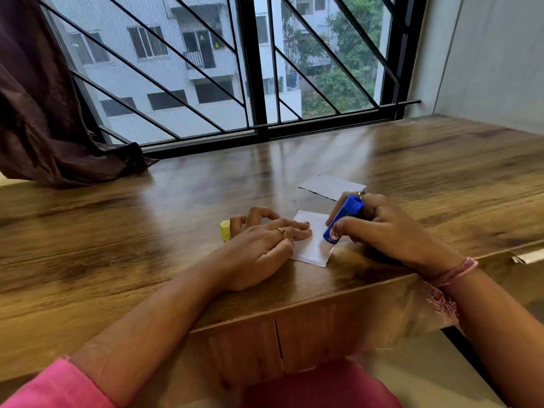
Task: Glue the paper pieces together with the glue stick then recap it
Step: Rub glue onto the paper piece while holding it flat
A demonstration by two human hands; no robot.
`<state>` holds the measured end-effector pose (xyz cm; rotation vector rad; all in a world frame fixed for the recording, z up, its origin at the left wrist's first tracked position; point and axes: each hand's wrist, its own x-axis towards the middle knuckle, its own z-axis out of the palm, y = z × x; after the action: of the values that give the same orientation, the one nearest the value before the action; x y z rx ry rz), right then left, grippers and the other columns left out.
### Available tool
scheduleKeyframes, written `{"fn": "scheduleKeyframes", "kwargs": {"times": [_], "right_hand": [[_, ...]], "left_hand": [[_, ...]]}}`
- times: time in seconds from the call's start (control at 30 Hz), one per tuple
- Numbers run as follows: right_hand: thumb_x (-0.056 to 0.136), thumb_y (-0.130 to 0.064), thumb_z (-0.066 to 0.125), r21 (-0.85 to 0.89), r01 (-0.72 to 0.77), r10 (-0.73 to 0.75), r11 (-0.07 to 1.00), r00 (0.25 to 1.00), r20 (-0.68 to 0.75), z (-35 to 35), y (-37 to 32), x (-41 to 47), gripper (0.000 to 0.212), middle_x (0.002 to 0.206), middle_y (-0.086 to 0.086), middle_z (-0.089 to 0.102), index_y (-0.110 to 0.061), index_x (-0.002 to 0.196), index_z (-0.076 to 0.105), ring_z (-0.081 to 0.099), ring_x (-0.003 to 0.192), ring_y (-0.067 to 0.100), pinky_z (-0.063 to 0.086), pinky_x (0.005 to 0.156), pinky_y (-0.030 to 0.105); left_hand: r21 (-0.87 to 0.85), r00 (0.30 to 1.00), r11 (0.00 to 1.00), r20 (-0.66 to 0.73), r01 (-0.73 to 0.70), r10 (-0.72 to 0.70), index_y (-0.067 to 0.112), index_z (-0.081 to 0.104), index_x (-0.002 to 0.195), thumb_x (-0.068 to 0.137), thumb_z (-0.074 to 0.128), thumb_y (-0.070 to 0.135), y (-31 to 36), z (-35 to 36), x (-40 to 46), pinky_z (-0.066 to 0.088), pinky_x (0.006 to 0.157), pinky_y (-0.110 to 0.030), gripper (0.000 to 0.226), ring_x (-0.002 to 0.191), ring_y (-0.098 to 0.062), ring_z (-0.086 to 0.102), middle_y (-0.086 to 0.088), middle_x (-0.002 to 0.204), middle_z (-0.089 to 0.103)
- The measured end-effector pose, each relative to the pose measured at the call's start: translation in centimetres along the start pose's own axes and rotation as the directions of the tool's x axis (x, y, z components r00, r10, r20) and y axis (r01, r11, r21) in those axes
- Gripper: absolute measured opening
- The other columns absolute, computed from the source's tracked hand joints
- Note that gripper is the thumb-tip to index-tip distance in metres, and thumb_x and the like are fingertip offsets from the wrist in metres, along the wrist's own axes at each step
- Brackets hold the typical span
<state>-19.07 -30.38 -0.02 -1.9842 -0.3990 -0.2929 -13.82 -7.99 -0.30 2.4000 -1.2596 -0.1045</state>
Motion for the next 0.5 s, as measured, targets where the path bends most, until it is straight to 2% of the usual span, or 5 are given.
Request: {"fn": "scheduleKeyframes", "kwargs": {"times": [0.13,0.23,0.4,0.47,0.5], "right_hand": [[0.082,-0.003,0.065,0.009,0.012,-0.012,1.000,1.000,-0.022,0.03,-0.01,0.05,0.009,0.046,-0.013,0.052,-0.008,0.075,0.066,0.043,0.046,-0.001,0.035,0.049,0.009],[0.077,-0.013,0.063,0.002,0.037,-0.037,0.999,0.999,0.023,0.18,-0.48,-0.16,0.009,0.052,-0.009,0.054,-0.005,0.077,0.067,0.046,0.051,0.002,0.037,0.053,0.013],[0.073,-0.017,0.060,0.009,0.048,-0.048,0.999,0.998,0.032,0.24,-0.80,-0.24,0.017,0.059,0.003,0.054,-0.002,0.078,0.066,0.046,0.055,0.009,0.037,0.055,0.021],[0.073,-0.017,0.061,0.008,0.049,-0.049,0.999,0.998,0.047,0.25,-0.84,-0.26,0.018,0.059,0.006,0.056,-0.002,0.080,0.067,0.048,0.056,0.009,0.038,0.057,0.023],[0.074,-0.016,0.061,0.013,0.051,-0.051,0.999,0.997,0.059,0.25,-0.83,-0.27,0.017,0.058,0.001,0.057,-0.002,0.080,0.066,0.048,0.055,0.006,0.039,0.055,0.019]], "left_hand": [[0.001,1.000,1.000,-0.001,0.011,-0.011,0.029,0.050,0.134,0.092,0.024,0.035,0.05,-0.01,-0.04,0.016,0.110,-0.024,0.050,0.134,0.000,0.026,0.015,0.145,0.040],[-0.007,1.000,1.000,0.002,0.017,-0.017,0.029,0.050,0.134,0.092,0.024,0.035,0.10,-0.03,-0.06,0.018,0.112,-0.030,0.050,0.134,0.000,0.026,0.015,0.145,0.040],[-0.013,1.000,1.000,0.002,0.017,-0.017,0.029,0.050,0.134,0.092,0.024,0.034,0.22,-0.07,-0.06,0.015,0.108,-0.018,0.050,0.132,0.004,0.026,0.014,0.146,0.040],[-0.015,1.000,1.000,0.002,0.019,-0.019,0.029,0.049,0.134,0.092,0.024,0.034,0.27,-0.11,-0.05,0.018,0.111,-0.024,0.050,0.133,0.002,0.026,0.015,0.145,0.040],[-0.014,1.000,1.000,0.003,0.022,-0.022,0.029,0.049,0.134,0.092,0.024,0.034,0.29,-0.12,-0.05,0.019,0.111,-0.027,0.050,0.133,0.001,0.026,0.015,0.145,0.040]]}}
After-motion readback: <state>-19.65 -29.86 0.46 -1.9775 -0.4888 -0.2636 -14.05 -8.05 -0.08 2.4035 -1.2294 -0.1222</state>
